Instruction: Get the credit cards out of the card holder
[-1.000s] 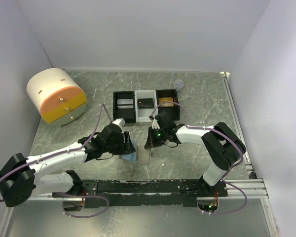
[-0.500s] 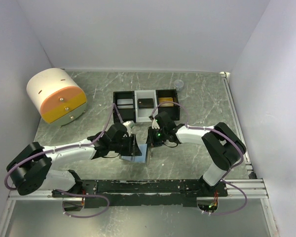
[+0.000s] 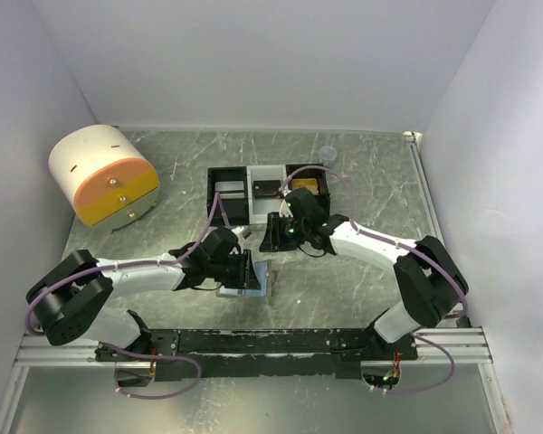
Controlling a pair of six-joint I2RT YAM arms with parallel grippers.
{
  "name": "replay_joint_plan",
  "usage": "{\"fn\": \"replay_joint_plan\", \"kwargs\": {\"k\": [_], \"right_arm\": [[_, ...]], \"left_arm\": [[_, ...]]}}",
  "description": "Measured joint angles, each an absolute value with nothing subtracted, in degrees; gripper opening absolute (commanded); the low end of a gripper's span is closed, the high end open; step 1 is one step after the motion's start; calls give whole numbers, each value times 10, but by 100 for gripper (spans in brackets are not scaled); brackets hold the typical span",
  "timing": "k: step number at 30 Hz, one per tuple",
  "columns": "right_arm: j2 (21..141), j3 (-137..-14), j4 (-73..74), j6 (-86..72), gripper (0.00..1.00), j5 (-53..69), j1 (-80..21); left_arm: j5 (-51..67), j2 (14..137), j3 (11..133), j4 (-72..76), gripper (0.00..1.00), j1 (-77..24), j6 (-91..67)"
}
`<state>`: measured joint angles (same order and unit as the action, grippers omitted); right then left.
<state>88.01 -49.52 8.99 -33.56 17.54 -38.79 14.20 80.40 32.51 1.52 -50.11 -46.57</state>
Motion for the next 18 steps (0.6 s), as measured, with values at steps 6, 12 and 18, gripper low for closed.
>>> {"fn": "replay_joint_plan", "kwargs": {"k": [6, 12, 18], "right_arm": [[873, -508, 91, -348, 15, 188, -398], [905, -505, 65, -373, 8, 211, -422], [946, -439, 36, -402, 8, 205, -438]], "left_arm": [[140, 806, 321, 15, 40, -505, -468], [133, 805, 321, 10, 40, -508, -468], [106, 757, 319, -14, 49, -513, -469]]}}
